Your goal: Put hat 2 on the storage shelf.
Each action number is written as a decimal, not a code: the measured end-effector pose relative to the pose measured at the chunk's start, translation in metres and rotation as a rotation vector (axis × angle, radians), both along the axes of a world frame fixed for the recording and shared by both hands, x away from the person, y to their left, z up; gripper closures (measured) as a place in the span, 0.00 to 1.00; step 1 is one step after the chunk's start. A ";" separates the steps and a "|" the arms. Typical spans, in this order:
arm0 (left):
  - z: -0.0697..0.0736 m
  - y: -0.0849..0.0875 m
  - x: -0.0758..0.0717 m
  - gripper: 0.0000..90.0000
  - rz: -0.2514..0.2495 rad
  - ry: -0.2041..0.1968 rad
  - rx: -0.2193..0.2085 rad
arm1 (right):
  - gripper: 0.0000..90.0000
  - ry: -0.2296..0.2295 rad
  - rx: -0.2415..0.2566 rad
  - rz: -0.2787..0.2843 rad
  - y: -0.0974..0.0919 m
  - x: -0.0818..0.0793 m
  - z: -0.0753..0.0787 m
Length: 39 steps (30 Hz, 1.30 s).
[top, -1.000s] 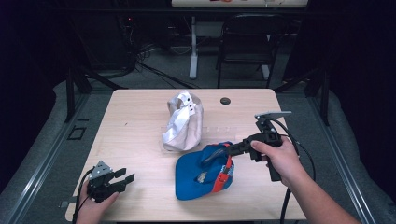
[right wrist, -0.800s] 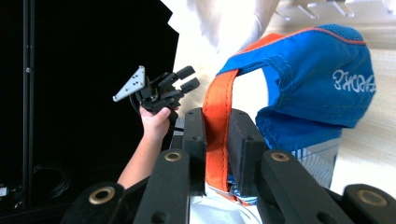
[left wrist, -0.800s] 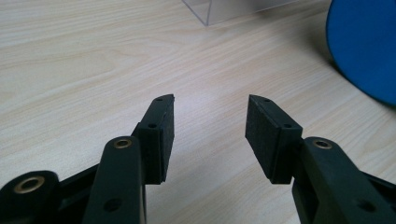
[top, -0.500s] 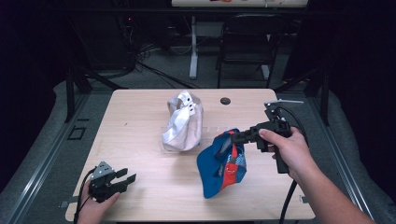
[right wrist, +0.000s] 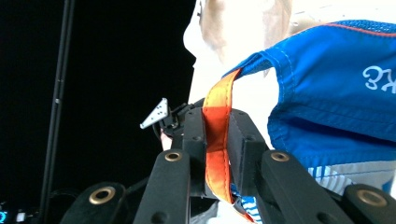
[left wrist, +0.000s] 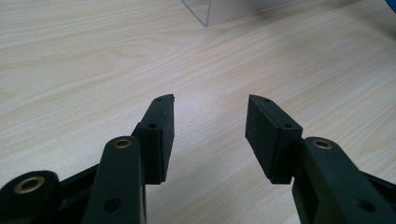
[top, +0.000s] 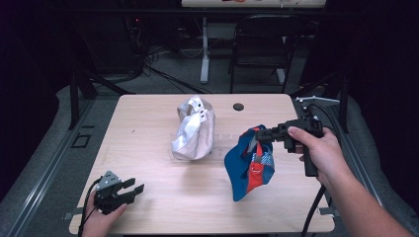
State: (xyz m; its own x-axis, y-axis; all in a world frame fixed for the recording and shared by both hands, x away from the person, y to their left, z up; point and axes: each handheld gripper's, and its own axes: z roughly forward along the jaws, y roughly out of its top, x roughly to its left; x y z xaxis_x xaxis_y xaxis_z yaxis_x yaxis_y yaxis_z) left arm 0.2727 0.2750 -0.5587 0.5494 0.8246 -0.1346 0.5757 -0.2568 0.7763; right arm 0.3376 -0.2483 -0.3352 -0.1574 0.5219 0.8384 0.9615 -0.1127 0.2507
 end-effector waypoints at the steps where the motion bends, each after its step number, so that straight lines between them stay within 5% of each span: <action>1: 0.000 0.000 0.000 0.58 -0.002 0.003 0.001 | 0.87 -0.004 0.006 0.001 0.000 0.001 0.001; 13: 0.001 0.001 -0.001 0.58 -0.004 0.001 -0.005 | 0.87 -0.039 0.027 -0.009 0.001 0.009 0.021; 39: 0.001 0.001 0.000 0.58 -0.012 0.014 0.003 | 0.87 -0.051 0.030 -0.158 -0.012 0.051 0.046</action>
State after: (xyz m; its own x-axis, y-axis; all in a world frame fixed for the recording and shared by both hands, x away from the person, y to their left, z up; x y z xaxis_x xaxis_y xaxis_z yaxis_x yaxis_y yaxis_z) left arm 0.2725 0.2760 -0.5572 0.5571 0.8186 -0.1398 0.5834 -0.2660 0.7674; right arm 0.3890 -0.2604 -0.2895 -0.1177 0.5183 0.8470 0.9175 -0.2697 0.2925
